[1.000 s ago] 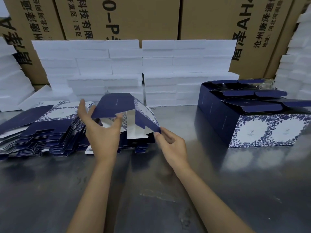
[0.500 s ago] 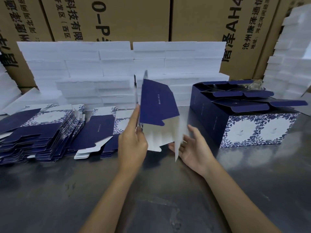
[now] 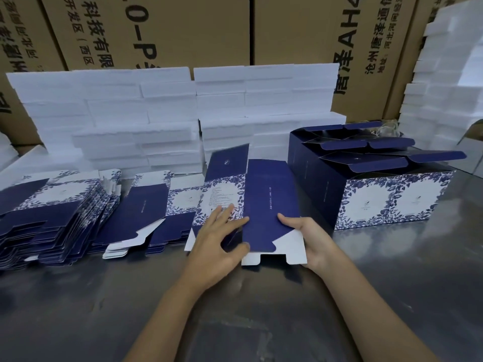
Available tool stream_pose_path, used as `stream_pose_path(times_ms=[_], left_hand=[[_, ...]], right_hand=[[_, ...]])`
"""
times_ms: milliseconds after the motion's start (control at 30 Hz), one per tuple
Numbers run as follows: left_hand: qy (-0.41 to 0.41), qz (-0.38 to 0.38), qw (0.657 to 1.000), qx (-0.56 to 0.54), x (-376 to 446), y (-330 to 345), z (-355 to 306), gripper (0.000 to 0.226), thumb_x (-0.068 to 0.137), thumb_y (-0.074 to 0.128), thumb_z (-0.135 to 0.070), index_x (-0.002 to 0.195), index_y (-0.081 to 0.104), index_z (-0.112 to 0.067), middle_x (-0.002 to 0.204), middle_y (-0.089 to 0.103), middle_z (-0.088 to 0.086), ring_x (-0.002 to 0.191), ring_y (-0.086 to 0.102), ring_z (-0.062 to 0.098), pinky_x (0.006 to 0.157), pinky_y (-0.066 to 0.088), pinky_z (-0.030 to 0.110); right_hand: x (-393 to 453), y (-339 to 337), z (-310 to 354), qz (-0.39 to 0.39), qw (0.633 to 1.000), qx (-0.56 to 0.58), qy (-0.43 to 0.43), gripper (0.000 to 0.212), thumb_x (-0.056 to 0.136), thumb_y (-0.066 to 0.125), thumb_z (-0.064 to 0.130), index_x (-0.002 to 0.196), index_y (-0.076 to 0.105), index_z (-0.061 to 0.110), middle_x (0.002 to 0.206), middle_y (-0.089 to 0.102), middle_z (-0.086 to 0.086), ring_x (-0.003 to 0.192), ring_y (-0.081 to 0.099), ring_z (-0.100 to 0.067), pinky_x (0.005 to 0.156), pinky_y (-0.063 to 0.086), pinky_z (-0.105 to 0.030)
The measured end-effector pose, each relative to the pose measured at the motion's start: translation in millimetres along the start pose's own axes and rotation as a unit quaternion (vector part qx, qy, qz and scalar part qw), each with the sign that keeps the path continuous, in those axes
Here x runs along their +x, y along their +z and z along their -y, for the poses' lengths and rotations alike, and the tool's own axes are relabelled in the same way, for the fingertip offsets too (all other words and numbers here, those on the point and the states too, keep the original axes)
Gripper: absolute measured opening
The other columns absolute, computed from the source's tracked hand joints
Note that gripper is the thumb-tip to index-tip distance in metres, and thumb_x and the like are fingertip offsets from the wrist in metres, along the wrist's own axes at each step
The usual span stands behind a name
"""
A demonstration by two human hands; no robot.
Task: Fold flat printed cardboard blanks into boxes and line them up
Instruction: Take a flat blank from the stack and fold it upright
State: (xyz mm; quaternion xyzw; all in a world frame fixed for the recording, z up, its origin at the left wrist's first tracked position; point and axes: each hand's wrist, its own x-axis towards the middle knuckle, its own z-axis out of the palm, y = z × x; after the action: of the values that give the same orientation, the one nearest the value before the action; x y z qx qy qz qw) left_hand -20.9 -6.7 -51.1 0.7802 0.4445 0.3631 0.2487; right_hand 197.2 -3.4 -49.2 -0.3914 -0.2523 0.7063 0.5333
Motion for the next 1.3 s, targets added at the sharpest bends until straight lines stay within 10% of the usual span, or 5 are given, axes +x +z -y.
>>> stream_pose_path(times_ms=[233,433,633,1033,1300], left_hand=[[-0.13,-0.204,0.967,-0.078,11.7,-19.6,12.2,0.065,0.092,0.07,-0.016,0.149,0.04,-0.026,0.144,0.052,-0.003,0.127,0.052,0.013,0.107,0.042,0.033],[-0.227,-0.049,0.879,-0.416,8.7,-42.1,21.9,0.038,0.073,0.083,-0.031,0.111,0.075,-0.029,0.117,0.074,0.002,0.103,0.073,0.021,0.085,0.058,0.039],[-0.194,-0.062,0.889,-0.411,7.2,-41.2,20.5,0.024,0.09,0.071,-0.015,0.106,0.076,-0.033,0.118,0.074,0.0,0.108,0.071,0.023,0.099,0.051,0.049],[-0.217,-0.133,0.894,-0.369,11.0,-37.3,18.9,0.014,0.09,0.07,-0.044,0.102,0.066,-0.038,0.095,0.077,-0.016,0.084,0.075,0.008,0.059,0.058,0.024],[-0.248,-0.168,0.913,-0.276,9.1,-45.9,18.6,0.066,0.09,0.053,-0.07,0.136,0.058,-0.023,0.138,0.061,0.003,0.127,0.058,0.027,0.11,0.043,0.052]], right_hand=[[-9.9,-9.4,7.9,-0.004,0.999,-0.017,-0.048,0.038,0.088,0.069,0.008,0.126,0.065,0.01,0.114,0.076,-0.015,0.092,0.077,-0.033,0.064,0.062,-0.04],[-17.3,-14.7,14.4,0.034,0.997,-0.028,-0.061,0.029,0.076,0.076,0.012,0.104,0.081,0.011,0.115,0.075,-0.017,0.096,0.076,-0.034,0.069,0.062,-0.042],[-16.3,-12.5,18.1,0.003,0.983,-0.13,-0.126,0.025,0.094,0.069,0.023,0.114,0.076,0.012,0.115,0.076,-0.013,0.102,0.075,-0.031,0.079,0.063,-0.041],[-11.5,-10.9,16.7,-0.03,0.973,-0.202,-0.103,0.038,0.101,0.06,0.046,0.117,0.075,0.015,0.112,0.078,-0.007,0.102,0.076,-0.026,0.089,0.058,-0.041],[-18.9,-8.5,16.8,0.017,0.977,-0.202,-0.064,0.031,0.091,0.069,0.047,0.106,0.081,0.023,0.114,0.077,-0.007,0.106,0.075,-0.027,0.088,0.059,-0.039]])
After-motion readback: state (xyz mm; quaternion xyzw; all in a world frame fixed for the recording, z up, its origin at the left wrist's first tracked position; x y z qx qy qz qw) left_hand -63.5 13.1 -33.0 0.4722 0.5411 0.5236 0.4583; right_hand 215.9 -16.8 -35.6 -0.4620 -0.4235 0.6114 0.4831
